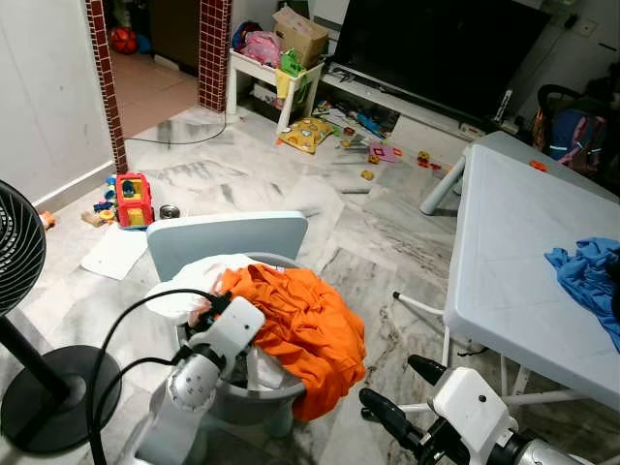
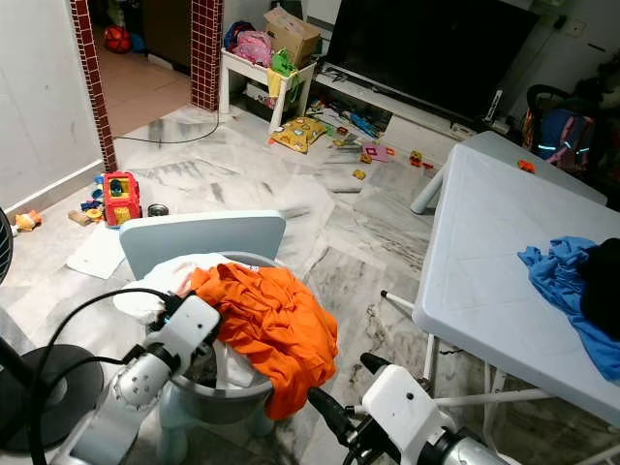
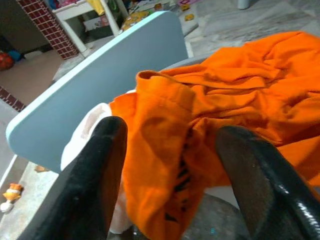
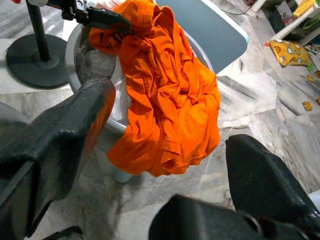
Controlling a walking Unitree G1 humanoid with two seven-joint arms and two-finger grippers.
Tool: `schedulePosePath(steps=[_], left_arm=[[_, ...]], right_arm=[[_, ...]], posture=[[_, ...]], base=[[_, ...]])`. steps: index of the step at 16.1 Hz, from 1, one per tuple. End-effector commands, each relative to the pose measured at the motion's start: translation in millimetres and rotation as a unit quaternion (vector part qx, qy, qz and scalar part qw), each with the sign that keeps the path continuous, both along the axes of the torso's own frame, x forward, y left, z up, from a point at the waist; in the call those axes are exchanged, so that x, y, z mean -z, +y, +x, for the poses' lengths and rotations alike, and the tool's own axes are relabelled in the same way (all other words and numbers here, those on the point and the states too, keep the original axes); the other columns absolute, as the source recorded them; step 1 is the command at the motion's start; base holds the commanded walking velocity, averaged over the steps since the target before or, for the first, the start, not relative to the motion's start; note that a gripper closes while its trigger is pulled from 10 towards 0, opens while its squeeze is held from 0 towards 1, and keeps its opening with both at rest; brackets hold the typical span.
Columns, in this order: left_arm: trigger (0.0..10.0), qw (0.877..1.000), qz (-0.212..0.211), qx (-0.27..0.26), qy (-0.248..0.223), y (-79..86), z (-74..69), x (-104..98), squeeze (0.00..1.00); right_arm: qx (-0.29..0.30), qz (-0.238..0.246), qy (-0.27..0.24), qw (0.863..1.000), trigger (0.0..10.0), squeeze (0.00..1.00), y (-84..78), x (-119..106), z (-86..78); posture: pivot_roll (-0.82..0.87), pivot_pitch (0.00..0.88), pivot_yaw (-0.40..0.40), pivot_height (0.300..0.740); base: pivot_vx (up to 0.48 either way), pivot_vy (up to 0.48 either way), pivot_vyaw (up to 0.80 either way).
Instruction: Hang hanger
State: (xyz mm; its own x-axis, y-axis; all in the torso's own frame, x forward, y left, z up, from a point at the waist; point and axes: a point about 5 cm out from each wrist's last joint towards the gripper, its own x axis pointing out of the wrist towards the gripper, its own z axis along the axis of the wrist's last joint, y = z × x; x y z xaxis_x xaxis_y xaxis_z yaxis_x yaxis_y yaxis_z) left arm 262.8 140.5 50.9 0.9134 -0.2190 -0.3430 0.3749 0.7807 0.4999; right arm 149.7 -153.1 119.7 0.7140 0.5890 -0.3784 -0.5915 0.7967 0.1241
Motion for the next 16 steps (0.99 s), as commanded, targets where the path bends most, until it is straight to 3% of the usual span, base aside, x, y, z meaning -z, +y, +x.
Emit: schedulePosePath(steps=[1, 3, 6, 12, 16], left_arm=[[10.0, 1.000, 0.005, -0.001, -0.001, -2.3, 5.0, -1.4, 1.00], [10.0, 0.999, 0.037, -0.030, -0.024, 2.5, 15.5, -4.4, 1.00], [10.0, 0.998, 0.043, -0.030, -0.027, -6.8, 23.8, -0.6, 1.00], [10.0, 1.000, 0.005, -0.004, 0.010, -15.3, 28.1, 3.9, 1.00], [10.0, 1.000, 0.012, 0.002, 0.019, -11.7, 26.2, 7.5, 1.00]], right_arm=[[0.007, -0.011, 0.005, 1.000, 10.0, 0.00, -5.9, 2.5, 1.0], [0.009, -0.013, 0.004, 1.000, 10.0, 0.00, -7.9, 1.8, 1.5], [0.008, -0.012, 0.005, 1.000, 10.0, 0.00, -6.2, 2.3, -0.1], [0.007, -0.017, 0.004, 1.000, 10.0, 0.00, -8.2, 1.3, -0.5], [0.004, -0.017, 0.005, 1.000, 10.0, 0.00, -7.0, 2.2, -0.4]], posture=[[0.01, 0.000, -0.216, 0.740], [0.00, 0.000, -0.215, 0.740], [0.00, 0.000, -0.215, 0.740], [-0.01, 0.000, -0.214, 0.740], [0.00, 0.000, -0.218, 0.740]], base=[[0.000, 0.000, 0.00], [0.000, 0.000, 0.00], [0.000, 0.000, 0.00], [0.000, 0.000, 0.00], [0.000, 0.000, 0.00]])
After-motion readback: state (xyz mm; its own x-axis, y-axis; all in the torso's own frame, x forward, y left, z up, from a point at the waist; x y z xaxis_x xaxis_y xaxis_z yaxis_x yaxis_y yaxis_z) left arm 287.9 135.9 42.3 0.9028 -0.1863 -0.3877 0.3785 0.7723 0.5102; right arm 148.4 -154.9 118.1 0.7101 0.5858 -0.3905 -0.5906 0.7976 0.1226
